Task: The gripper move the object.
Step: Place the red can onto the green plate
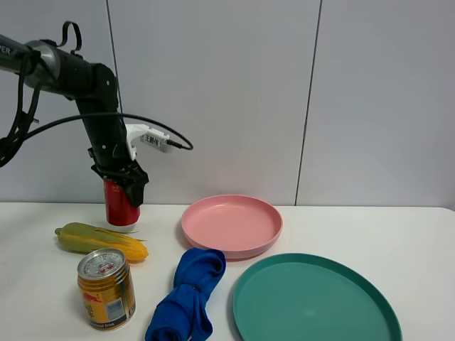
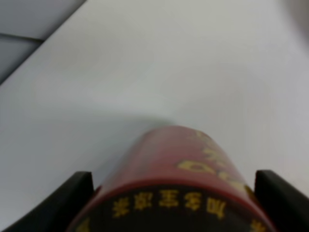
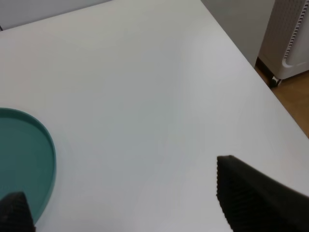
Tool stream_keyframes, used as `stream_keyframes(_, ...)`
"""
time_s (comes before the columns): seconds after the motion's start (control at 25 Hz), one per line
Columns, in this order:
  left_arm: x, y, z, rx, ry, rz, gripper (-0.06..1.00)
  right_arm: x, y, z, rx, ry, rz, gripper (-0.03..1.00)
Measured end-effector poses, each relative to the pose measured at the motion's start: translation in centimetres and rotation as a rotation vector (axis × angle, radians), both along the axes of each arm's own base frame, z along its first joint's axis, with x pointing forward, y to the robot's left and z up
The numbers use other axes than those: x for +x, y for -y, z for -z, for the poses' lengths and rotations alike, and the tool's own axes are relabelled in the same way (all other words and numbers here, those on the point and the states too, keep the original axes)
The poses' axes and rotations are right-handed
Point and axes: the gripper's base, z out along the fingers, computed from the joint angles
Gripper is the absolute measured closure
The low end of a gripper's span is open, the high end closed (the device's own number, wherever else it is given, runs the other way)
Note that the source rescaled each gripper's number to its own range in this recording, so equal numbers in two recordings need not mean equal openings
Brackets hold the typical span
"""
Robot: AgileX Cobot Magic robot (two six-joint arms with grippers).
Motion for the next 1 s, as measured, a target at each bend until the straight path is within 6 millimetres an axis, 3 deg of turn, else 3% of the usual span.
stream_keyframes(0.16,-0.2,1.4,-5.0,-0.002,-0.002,0.02,0.94,0.0,0.0,0.0,0.0,0.0,0.0,-0.03)
stream_keyframes(0.32,-0.6,4.0,-10.2,-0.059,0.126,0.022,0.94,0.0,0.0,0.0,0.0,0.001,0.0,-0.03)
stream_keyframes(0.52,-4.0,9.2,-15.8,-0.118,0.244,0.134,0.94,0.0,0.0,0.0,0.0,0.001,0.0,-0.03)
stream_keyframes(0.6,-5.6,11.6,-16.8,-0.14,0.256,0.212,0.94,0.0,0.0,0.0,0.0,0.001,0.0,-0.03)
stream_keyframes(0.8,-9.2,17.2,-16.8,-0.172,0.237,0.439,0.94,0.0,0.0,0.0,0.0,0.001,0.0,-0.03)
stream_keyframes(1.0,-11.2,19.9,-16.8,-0.182,0.233,0.55,0.94,0.0,0.0,0.0,0.0,0.003,0.0,-0.03)
